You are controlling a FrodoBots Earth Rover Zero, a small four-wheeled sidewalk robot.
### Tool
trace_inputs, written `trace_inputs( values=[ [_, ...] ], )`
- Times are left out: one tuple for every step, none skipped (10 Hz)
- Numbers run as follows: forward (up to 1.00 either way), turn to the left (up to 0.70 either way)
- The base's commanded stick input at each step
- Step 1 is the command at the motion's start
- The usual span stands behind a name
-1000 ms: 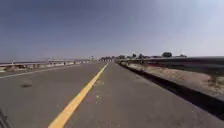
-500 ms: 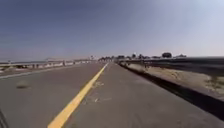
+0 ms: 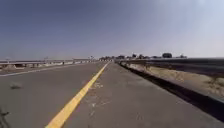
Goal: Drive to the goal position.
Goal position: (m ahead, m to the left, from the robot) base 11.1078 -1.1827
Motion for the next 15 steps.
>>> trace_inputs(
  values=[
    [0.30,0.00],
    [0.30,0.00],
    [0.30,0.00],
    [0.30,0.00],
    [0.30,0.00],
    [0.30,0.00],
    [0.30,0.00],
    [0.30,0.00],
    [0.30,0.00],
    [0.30,0.00],
    [0.30,0.00],
    [0.30,0.00],
    [0.30,0.00],
    [0.30,0.00],
    [0.30,0.00]
  ],
)
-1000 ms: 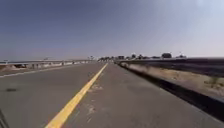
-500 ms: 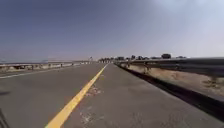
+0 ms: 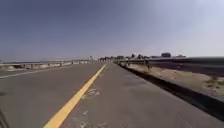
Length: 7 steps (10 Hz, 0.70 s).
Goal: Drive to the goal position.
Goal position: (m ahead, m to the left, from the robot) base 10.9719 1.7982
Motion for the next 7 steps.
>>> trace_inputs(
  values=[
    [0.30,0.00],
    [0.30,0.00],
    [0.30,0.00],
    [0.30,0.00],
    [0.30,0.00],
    [0.30,0.00],
    [0.30,0.00]
  ],
)
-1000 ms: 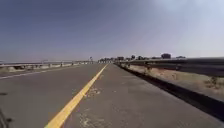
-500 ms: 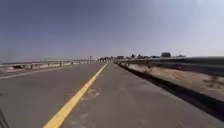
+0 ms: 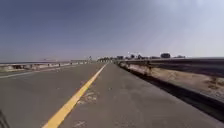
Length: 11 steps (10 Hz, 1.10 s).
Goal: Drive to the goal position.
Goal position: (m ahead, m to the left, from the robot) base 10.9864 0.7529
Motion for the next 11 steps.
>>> trace_inputs(
  values=[
    [0.30,0.00],
    [0.30,0.00],
    [0.30,0.00],
    [0.30,0.00],
    [0.30,0.00],
    [0.30,0.00],
    [0.30,0.00],
    [0.30,0.00],
    [0.30,0.00],
    [0.30,0.00],
    [0.30,0.00]
  ],
)
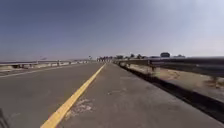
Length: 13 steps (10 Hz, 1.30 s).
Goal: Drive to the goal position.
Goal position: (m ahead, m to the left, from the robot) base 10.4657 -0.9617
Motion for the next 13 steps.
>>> trace_inputs(
  values=[
    [0.30,0.00],
    [0.30,0.00],
    [0.30,0.00],
    [0.30,0.00],
    [0.30,0.00],
    [0.30,0.00],
    [0.30,0.00],
    [0.30,0.00],
    [0.30,0.00],
    [0.30,0.00],
    [0.30,0.00],
    [0.30,0.00],
    [0.30,0.00]
  ],
)
